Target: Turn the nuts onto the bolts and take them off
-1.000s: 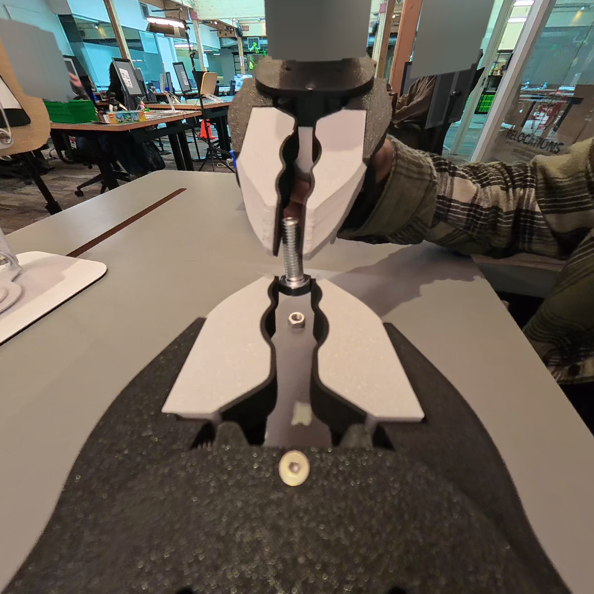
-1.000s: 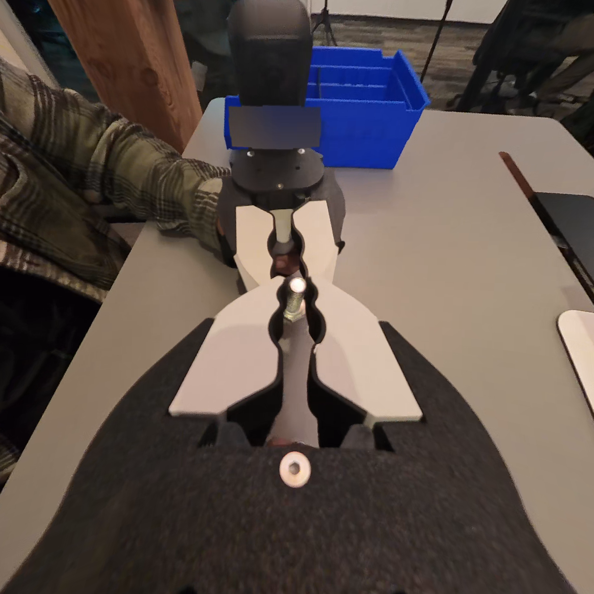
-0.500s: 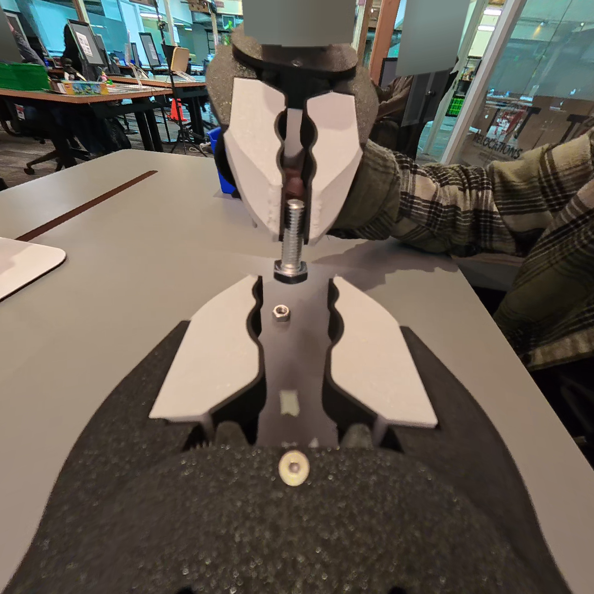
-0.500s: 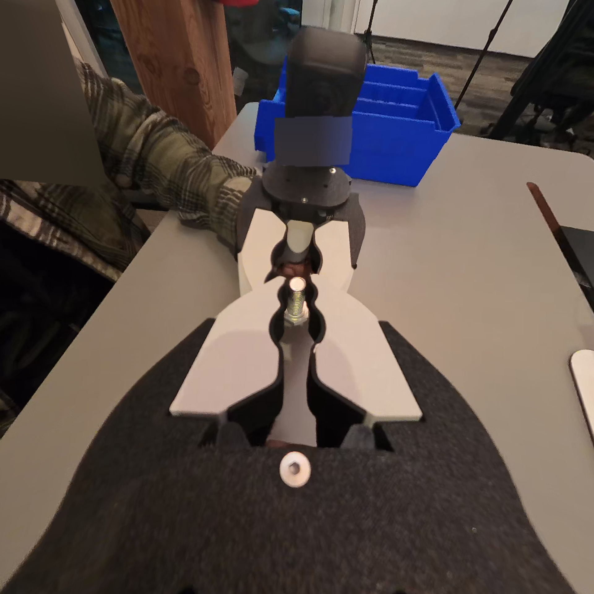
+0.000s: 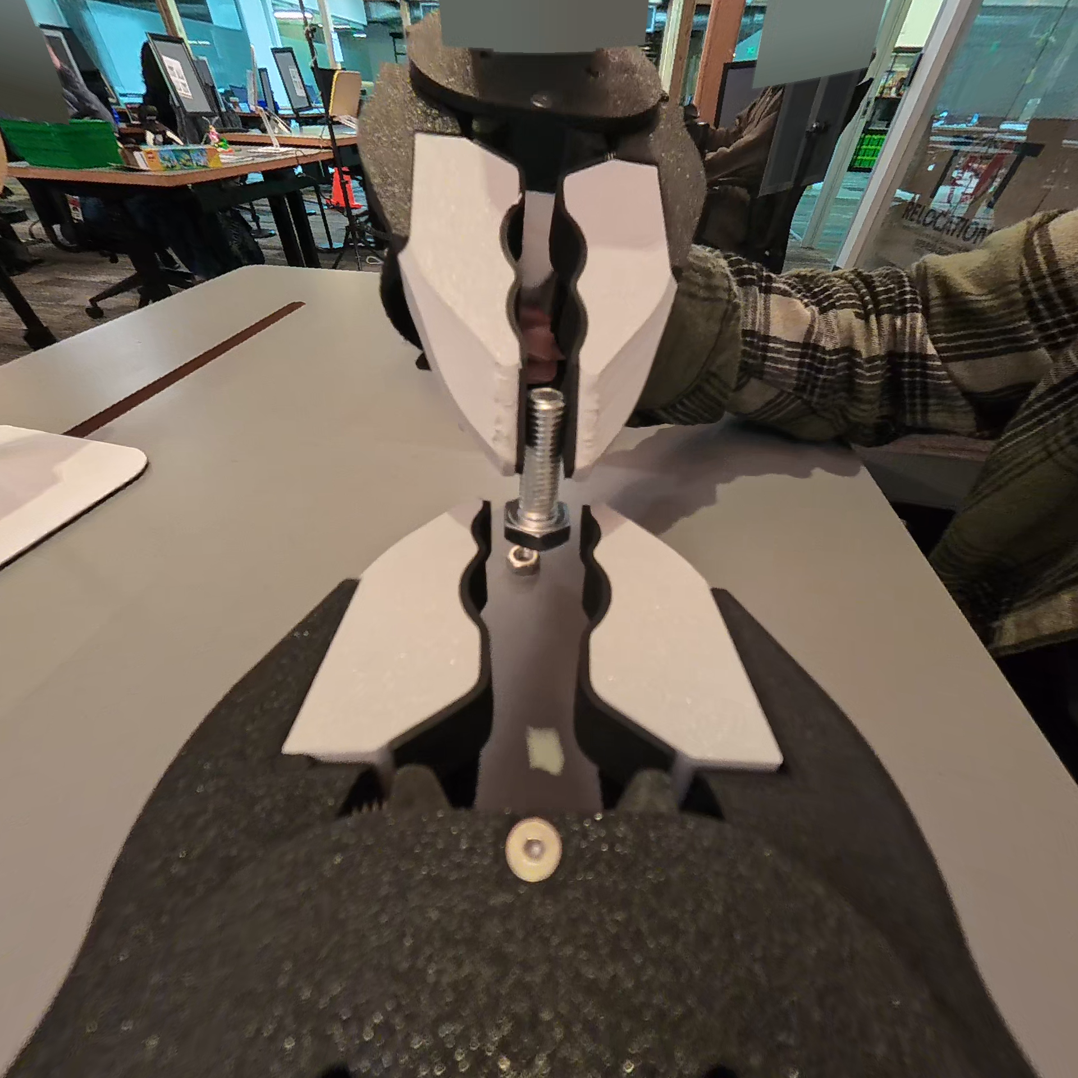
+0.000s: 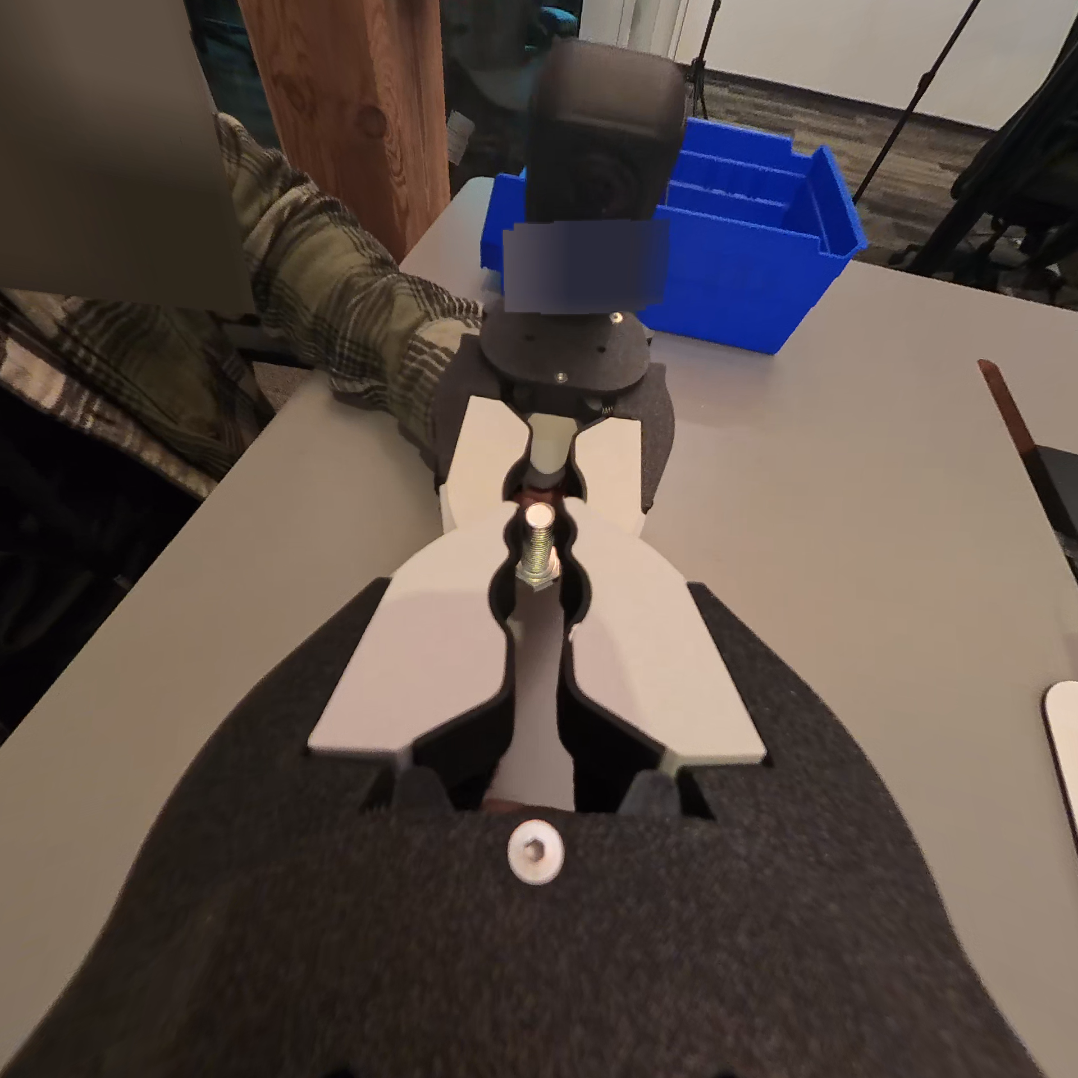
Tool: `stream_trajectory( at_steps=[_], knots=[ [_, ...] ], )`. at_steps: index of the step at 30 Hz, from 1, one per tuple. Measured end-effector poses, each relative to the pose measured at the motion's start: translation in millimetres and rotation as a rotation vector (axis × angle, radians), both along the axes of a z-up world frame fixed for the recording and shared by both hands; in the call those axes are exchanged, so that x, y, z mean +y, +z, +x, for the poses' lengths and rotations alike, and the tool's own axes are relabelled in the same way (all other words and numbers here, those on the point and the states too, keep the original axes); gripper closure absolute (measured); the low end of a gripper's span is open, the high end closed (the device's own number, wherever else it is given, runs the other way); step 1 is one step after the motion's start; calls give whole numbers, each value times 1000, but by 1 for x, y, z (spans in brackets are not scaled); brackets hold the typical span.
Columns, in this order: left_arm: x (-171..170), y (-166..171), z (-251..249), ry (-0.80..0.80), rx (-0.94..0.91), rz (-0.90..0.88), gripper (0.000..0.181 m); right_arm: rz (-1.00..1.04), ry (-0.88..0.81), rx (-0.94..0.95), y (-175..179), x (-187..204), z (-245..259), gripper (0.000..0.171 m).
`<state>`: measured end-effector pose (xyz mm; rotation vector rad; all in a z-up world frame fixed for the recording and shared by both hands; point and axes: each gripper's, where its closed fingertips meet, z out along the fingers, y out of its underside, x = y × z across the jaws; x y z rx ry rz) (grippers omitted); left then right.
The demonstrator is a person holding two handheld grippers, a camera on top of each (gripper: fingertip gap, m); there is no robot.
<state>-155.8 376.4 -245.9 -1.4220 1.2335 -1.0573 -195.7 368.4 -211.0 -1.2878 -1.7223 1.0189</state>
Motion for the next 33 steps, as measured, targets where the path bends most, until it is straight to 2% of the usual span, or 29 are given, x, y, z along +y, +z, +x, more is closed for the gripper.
stream_trajectory(
  at_steps=[8,11,21,26,28,30,33],
  knots=[
    [-5,-1,4,-3,16,32,157,-2,4,8,0,-2,-2,162],
    [-3,0,3,4,7,21,166,-1,11,11,0,-4,-3,162],
    [-1,-2,2,34,34,4,167,-18,3,17,0,-1,-3,161],
    [2,4,-2,51,-4,-22,167,-56,-116,80,14,10,10,136],
    [7,5,-6,71,-13,-20,167,-87,-163,152,20,12,27,136],
    [10,5,-8,83,-16,-21,167,-96,-211,158,9,13,46,140],
    [12,3,-9,87,-18,-29,167,-108,-310,62,-29,17,68,137]
  ],
)
